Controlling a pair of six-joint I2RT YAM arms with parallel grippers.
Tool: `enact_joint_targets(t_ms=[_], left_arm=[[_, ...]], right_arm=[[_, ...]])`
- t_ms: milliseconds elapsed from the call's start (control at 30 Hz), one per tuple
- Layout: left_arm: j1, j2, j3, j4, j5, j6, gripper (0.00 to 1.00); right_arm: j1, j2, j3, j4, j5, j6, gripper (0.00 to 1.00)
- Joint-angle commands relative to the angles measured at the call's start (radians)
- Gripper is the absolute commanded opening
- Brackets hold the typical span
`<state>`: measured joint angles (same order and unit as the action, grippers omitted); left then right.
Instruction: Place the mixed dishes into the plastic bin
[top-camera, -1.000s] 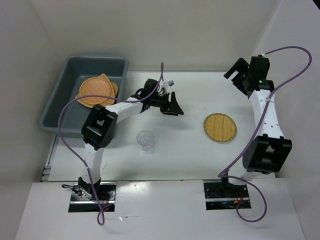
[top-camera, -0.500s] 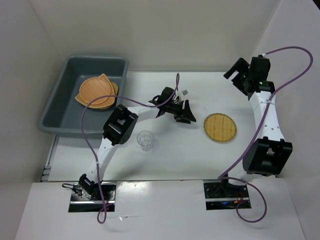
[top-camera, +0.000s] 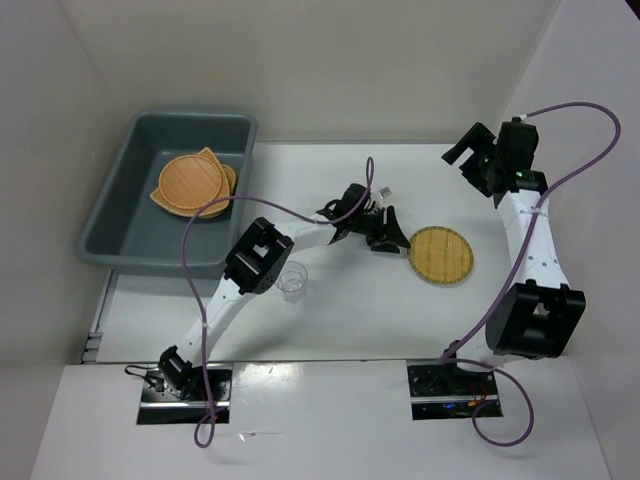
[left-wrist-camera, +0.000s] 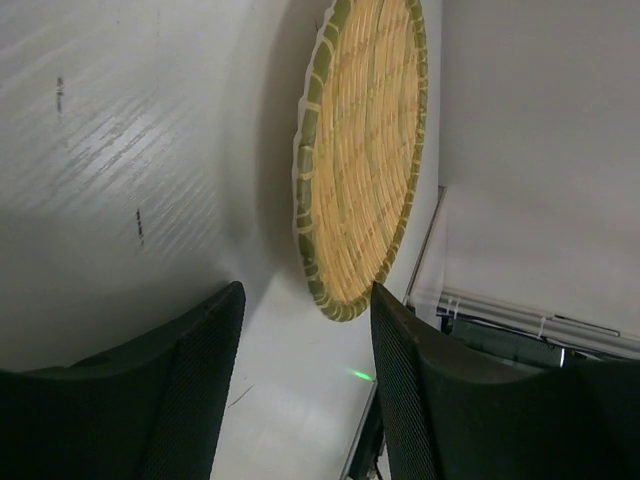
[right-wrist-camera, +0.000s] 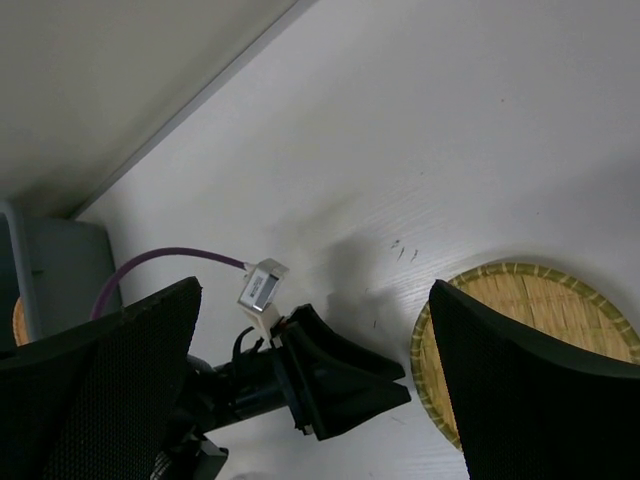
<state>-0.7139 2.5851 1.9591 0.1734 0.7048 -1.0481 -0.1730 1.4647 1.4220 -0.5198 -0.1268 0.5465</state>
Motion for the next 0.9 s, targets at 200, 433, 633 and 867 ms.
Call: enact_joint_targets(t_ms=[200,433,633,867], left_arm=[[-0.029,0.089,0.057,0.037,-0.033,-0.059,0.45],[-0.048,0.132,0.087,0.058,-0.051,-0.109,0.42],[-0.048,0.153,0.096,0.078,-0.084,-0.145,0.42],[-0.058,0.162,0.106,0.078,-0.116,-0.165,0.28]], right_arm=[[-0.005,-0.089,-0.061,0.075,-0.037,0.027,1.0],[-0.005,-0.119,-0.101,0.086,-0.046,0.036,1.0],[-0.005,-0.152,-0.146,0.095,-0.046,0.055,1.0],[-0.005,-0.175,-0.178,0.095,-0.046,0.055,1.0]])
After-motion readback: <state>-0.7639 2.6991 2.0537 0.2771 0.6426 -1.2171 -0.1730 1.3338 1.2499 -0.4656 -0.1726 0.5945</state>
